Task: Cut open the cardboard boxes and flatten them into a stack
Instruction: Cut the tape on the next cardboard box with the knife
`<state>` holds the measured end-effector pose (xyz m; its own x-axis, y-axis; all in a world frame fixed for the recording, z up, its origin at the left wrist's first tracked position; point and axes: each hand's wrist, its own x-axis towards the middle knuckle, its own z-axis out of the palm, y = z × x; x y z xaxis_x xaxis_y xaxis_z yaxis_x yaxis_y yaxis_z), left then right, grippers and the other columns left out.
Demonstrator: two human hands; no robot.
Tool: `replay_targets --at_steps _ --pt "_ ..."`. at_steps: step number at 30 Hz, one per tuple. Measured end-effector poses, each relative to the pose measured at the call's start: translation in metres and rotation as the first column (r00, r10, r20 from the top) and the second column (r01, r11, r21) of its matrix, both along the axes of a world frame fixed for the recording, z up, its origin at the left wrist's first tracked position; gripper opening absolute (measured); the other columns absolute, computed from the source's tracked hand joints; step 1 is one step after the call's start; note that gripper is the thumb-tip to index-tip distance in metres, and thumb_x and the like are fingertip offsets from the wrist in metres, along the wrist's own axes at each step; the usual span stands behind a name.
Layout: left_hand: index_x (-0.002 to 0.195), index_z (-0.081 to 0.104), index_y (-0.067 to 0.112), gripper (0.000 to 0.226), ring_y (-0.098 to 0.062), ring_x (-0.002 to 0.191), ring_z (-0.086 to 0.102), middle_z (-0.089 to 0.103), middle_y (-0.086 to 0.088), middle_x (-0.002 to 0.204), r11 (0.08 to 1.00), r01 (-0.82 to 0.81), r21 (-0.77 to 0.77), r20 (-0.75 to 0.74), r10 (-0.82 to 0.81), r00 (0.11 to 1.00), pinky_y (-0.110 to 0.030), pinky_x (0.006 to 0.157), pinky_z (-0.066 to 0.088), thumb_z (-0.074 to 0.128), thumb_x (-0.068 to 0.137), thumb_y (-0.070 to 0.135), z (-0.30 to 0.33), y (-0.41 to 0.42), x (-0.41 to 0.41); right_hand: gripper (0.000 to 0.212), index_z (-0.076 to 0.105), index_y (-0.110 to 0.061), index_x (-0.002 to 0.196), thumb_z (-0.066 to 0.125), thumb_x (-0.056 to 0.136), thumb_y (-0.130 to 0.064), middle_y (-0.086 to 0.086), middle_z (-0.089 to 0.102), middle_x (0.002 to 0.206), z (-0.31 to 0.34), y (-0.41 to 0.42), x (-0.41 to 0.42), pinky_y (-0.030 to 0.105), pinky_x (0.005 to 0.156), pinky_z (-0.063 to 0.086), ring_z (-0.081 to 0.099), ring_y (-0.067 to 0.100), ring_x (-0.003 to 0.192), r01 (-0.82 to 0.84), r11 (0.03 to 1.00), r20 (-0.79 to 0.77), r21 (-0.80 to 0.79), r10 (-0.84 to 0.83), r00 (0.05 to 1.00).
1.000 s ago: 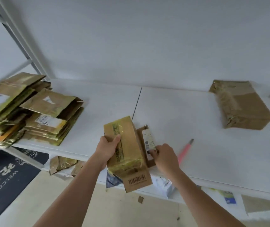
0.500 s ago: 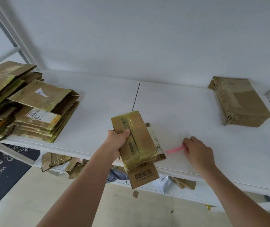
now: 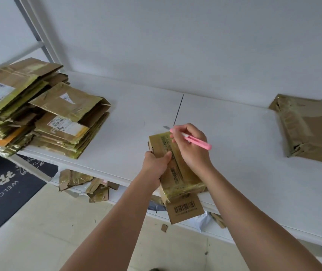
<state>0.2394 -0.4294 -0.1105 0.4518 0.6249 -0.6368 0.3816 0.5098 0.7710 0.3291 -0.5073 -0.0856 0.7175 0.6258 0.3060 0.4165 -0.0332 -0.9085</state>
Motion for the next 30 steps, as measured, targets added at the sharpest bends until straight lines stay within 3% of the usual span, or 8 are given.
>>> replay_targets --at_steps 3,5,9,13,21,26,30 --pt "0.113 0.062 0.006 0.035 -0.028 0.093 0.068 0.070 -0.011 0.104 0.996 0.086 0.023 -0.034 -0.085 0.996 -0.046 0.075 0.059 0.074 0.088 0.027 0.001 0.008 -0.007 0.012 0.062 -0.004 0.097 0.063 0.095 -0.017 0.005 0.070 0.087 -0.011 0.004 -0.001 0.036 0.070 0.059 0.070 0.016 0.079 0.041 0.999 -0.032 0.003 -0.041 0.999" --pt "0.115 0.062 0.001 0.039 -0.036 0.101 0.065 0.068 -0.015 0.110 0.985 0.171 -0.018 -0.055 -0.172 0.984 -0.057 0.079 0.058 0.075 0.087 0.024 0.005 0.020 -0.013 0.011 0.063 -0.005 0.102 0.063 0.095 -0.014 0.005 0.071 0.092 -0.012 0.004 -0.001 0.036 0.073 0.060 0.071 0.015 0.083 0.055 0.998 -0.047 -0.005 -0.056 0.997" --pt "0.119 0.060 -0.004 0.039 -0.045 0.105 0.062 0.060 -0.021 0.122 0.964 0.248 -0.099 -0.015 -0.250 0.968 -0.061 0.074 0.058 0.073 0.087 0.015 0.012 0.041 -0.021 0.003 0.063 -0.005 0.092 0.066 0.090 -0.006 0.004 0.070 0.089 -0.010 0.003 -0.001 0.032 0.065 0.059 0.068 0.016 0.076 0.071 0.997 -0.071 -0.025 -0.072 0.995" --pt "0.119 0.060 -0.002 0.040 -0.042 0.102 0.065 0.062 -0.019 0.120 0.965 0.241 -0.105 -0.008 -0.243 0.970 -0.058 0.074 0.059 0.074 0.087 0.018 0.010 0.039 -0.023 0.008 0.060 -0.005 0.085 0.067 0.089 -0.005 0.004 0.071 0.090 -0.012 0.002 0.001 0.025 0.067 0.056 0.069 0.008 0.084 0.074 0.997 -0.062 -0.022 -0.075 0.995" --pt "0.120 0.058 -0.002 0.045 -0.038 0.097 0.067 0.063 -0.020 0.115 0.977 0.206 -0.054 -0.080 -0.210 0.975 -0.042 0.062 0.062 0.074 0.088 0.025 0.012 0.033 -0.021 0.008 0.061 -0.002 0.086 0.066 0.091 -0.006 0.001 0.071 0.092 -0.019 0.006 0.003 0.014 0.068 0.052 0.067 0.000 0.086 0.027 0.998 0.112 -0.052 -0.021 0.994" --pt "0.117 0.058 -0.003 0.042 -0.037 0.088 0.070 0.064 -0.019 0.114 0.980 0.195 -0.040 -0.084 -0.197 0.977 -0.039 0.058 0.062 0.073 0.089 0.024 0.015 0.031 -0.019 0.008 0.060 -0.002 0.085 0.064 0.091 -0.006 0.003 0.071 0.090 -0.020 0.009 0.002 0.022 0.065 0.055 0.066 0.004 0.080 0.004 0.998 0.174 -0.068 0.008 0.985" --pt "0.115 0.059 -0.003 0.041 -0.038 0.086 0.072 0.066 -0.020 0.112 0.984 0.178 -0.017 -0.090 -0.179 0.980 -0.047 0.069 0.062 0.073 0.089 0.025 0.013 0.030 -0.020 0.010 0.059 -0.001 0.084 0.064 0.091 -0.006 0.007 0.071 0.089 -0.019 0.006 0.003 0.022 0.062 0.056 0.068 0.005 0.080 -0.007 0.997 0.179 -0.082 0.022 0.984"
